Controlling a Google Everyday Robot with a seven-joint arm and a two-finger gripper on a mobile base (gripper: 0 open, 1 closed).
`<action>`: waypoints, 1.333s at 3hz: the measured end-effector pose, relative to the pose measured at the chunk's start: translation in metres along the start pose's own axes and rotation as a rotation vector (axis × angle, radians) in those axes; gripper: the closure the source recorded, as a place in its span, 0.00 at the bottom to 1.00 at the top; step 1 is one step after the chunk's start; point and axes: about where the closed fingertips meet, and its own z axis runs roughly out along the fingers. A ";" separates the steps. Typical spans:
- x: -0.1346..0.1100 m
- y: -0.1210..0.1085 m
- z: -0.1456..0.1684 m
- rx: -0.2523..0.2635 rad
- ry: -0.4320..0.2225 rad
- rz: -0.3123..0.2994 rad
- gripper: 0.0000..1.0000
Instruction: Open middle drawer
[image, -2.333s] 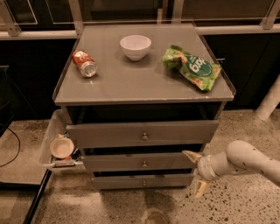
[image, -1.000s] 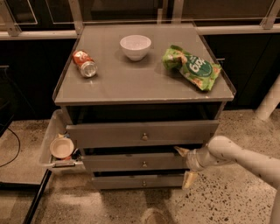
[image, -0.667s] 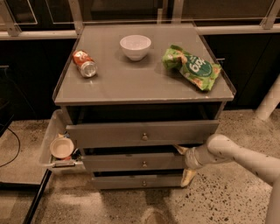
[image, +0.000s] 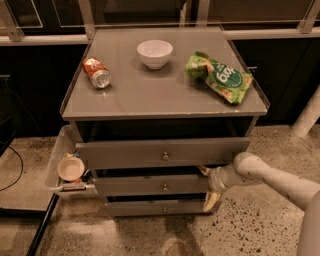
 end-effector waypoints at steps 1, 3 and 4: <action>-0.002 -0.001 0.004 0.003 -0.014 0.000 0.00; -0.002 -0.001 0.004 0.003 -0.015 0.000 0.42; -0.003 -0.001 0.005 0.000 -0.016 -0.003 0.65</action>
Offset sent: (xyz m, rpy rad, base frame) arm 0.0014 0.0036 -0.0020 0.0132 -0.0010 0.0024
